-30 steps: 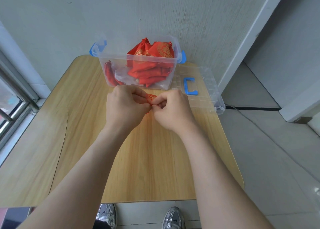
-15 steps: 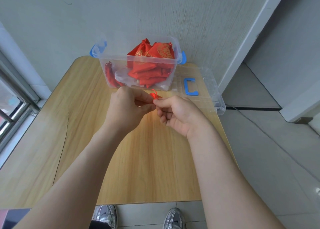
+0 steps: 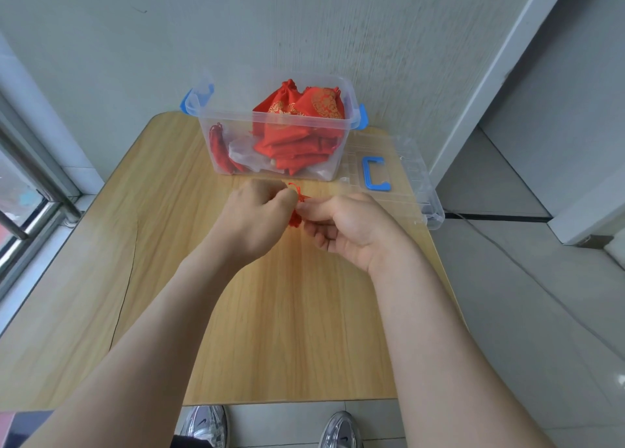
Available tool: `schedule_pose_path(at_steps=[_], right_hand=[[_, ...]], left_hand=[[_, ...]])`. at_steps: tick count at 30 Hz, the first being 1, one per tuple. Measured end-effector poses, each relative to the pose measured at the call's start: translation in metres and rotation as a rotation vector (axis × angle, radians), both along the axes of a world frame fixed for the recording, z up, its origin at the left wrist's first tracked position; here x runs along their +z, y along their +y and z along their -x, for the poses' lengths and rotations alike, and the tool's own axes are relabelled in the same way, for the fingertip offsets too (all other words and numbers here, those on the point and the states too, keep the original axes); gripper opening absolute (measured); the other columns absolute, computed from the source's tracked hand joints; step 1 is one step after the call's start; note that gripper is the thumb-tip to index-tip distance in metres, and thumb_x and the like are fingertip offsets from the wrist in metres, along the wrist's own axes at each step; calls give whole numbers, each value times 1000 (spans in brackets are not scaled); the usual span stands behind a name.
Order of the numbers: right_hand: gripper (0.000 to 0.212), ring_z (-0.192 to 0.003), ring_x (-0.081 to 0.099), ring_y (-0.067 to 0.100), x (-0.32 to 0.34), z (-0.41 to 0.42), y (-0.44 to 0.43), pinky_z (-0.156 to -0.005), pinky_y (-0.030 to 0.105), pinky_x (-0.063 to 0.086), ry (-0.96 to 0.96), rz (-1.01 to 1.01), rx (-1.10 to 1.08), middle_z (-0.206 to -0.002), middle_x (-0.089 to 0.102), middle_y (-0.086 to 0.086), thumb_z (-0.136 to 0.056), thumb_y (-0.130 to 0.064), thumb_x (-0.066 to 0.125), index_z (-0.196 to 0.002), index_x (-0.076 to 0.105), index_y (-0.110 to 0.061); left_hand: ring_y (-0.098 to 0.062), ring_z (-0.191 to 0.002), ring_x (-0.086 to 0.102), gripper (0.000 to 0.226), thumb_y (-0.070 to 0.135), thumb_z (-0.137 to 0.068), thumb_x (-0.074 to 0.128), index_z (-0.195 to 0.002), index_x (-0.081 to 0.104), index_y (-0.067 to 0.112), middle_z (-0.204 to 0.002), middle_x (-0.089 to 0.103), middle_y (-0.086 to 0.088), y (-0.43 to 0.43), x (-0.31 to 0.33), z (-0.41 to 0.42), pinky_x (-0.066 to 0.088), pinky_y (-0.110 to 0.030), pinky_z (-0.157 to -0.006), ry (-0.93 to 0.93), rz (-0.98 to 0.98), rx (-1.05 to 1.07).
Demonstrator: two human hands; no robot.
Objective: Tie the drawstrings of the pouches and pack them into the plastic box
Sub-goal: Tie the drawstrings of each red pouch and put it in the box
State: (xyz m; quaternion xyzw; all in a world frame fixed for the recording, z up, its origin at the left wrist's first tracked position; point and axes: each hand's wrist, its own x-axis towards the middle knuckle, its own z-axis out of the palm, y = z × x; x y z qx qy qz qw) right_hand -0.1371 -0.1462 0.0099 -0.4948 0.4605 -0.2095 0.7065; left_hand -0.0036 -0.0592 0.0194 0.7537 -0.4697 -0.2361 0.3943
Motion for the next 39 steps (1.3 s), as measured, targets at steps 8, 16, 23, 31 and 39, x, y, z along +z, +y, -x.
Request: schedule_pose_path(at_steps=[8, 16, 23, 31, 39], right_hand=[[14, -63, 64, 14, 1, -2, 1, -56, 25, 45, 46, -2, -53, -78, 73, 9, -84, -5, 81, -98, 79, -4], [14, -63, 66, 14, -1, -2, 6, -57, 23, 47, 35, 39, -11, -78, 76, 12, -85, -2, 82, -99, 79, -1], [16, -65, 67, 15, -2, -2, 8, -60, 24, 48, 48, 69, 7, -81, 77, 12, -84, -1, 84, -99, 80, -2], [7, -64, 65, 13, -1, -2, 8, -61, 25, 49, 70, 89, 9, -76, 74, 10, -88, -3, 82, -94, 79, -3], [10, -61, 66, 6, 4, 0, 10, -67, 25, 50, 246, 290, 62, -73, 77, 4, -88, -6, 83, -90, 82, -16]], left_hand=[[-28, -67, 72, 34, 25, -101, 37, -96, 61, 1, -78, 71, -13, -5, -5, -3, 60, -55, -80, 83, 30, 179], [-22, -82, 62, 35, 35, -111, 45, -95, 57, 6, -87, 71, -2, -10, -13, 2, 43, -34, -66, -6, -9, 23], [-19, -71, 58, 62, 61, -107, 39, -90, 63, 5, -77, 67, -1, -9, -12, -6, 47, -36, -66, 107, -29, 8], [-13, -65, 53, 34, 40, -110, 50, -88, 56, 14, -72, 62, 6, -5, -14, -14, 50, -38, -70, 146, -83, -71], [-13, -74, 52, 37, 40, -113, 41, -100, 57, 9, -88, 60, 0, -9, -17, -11, 37, -29, -61, -52, -97, -8]])
